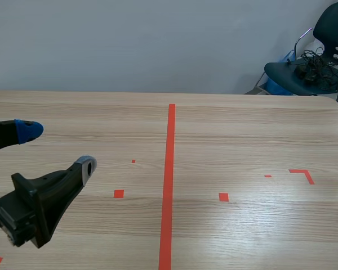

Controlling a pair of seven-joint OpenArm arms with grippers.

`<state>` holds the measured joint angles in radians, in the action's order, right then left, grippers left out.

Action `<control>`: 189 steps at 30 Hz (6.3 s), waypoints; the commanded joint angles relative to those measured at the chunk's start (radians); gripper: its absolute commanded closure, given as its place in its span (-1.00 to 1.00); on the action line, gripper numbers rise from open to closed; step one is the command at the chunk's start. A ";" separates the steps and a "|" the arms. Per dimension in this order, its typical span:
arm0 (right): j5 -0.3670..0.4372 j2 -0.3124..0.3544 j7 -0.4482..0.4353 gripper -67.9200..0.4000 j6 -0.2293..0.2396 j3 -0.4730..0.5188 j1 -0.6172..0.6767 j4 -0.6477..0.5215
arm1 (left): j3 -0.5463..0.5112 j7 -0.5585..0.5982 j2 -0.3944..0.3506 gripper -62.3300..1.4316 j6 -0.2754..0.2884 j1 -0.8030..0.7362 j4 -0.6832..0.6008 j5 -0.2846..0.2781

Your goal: Do the leaf sorting experiment

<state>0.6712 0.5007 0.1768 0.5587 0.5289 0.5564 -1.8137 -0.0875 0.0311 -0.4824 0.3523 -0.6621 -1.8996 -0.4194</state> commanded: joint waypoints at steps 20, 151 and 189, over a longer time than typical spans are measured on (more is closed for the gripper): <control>0.040 -0.069 0.049 -1.00 0.014 -0.019 0.011 -0.013 | -0.002 0.013 0.002 -1.00 0.002 0.001 -0.003 -0.006; 0.034 -0.069 0.050 -1.00 0.014 -0.176 -0.003 -0.013 | -0.025 0.151 0.003 0.79 -0.107 0.646 1.008 -0.101; 0.039 -0.068 0.055 -1.00 0.014 -0.174 -0.005 -0.014 | -0.077 -0.062 -0.079 -1.00 0.344 0.309 0.208 -0.145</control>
<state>0.7002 0.4217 0.2455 0.5732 0.3462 0.5629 -1.8259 -0.1661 -0.0395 -0.5751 0.6945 -0.3584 -1.7042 -0.5571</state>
